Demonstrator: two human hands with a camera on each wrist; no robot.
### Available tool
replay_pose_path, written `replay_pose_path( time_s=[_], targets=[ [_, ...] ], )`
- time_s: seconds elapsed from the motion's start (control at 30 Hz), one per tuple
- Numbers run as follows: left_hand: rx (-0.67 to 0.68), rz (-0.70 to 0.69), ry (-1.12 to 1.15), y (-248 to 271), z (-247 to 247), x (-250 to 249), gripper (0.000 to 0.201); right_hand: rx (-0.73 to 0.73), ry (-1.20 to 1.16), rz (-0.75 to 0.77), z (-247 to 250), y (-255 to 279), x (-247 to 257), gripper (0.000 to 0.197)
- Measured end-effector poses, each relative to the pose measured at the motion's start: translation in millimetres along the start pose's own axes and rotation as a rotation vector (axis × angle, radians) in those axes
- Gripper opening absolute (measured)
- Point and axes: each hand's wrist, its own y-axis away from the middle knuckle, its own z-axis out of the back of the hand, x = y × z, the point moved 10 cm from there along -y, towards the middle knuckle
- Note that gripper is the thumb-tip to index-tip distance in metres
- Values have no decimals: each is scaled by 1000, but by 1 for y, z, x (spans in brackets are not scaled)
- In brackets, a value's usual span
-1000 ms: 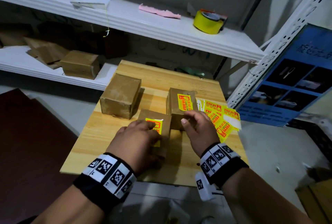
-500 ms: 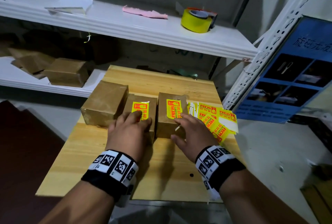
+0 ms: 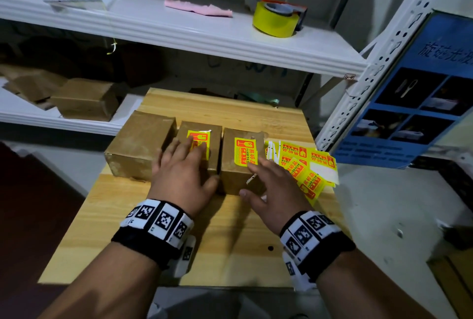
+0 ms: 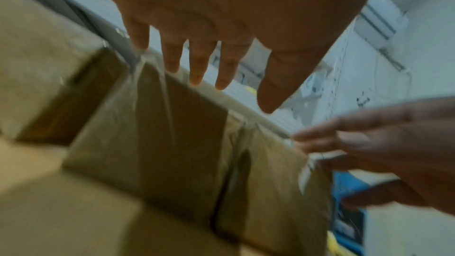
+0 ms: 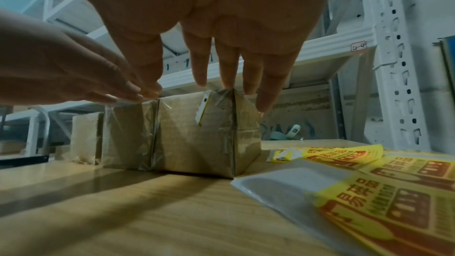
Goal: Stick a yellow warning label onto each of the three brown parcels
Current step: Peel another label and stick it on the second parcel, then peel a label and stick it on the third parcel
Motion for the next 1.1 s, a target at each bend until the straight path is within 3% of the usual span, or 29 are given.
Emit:
replay_pose_path(
  time_s=[0.1,0.2,0.33,0.53,0.7,0.83,0.93,1.1],
  targets=[
    [-127,48,35,1,32,20,66,-104,-85,-2,11,7,-2,60],
    [-228,187,88,3,60,59,59,-163,-173,-3,16,18,-3,58],
    [-142,372,24,-4,64,105,76,-230,-284,0,18,31,-2,70],
    [50,391,31,-7,40,114,77,-264,-438,-8,26,47,3,69],
    [35,462,112,8,48,116,75,-342,-638,-78,49,70,-12,55],
    [-82,601,219,43,70,142,68,-456,-779,-183,59,94,-46,28],
    [-190,573,243,77,94,140,67,-465,-940,-299,37,109,-77,29],
    [-272,386,261,120,114,104,62,-402,-1168,-479,9,117,-96,30]
  ],
)
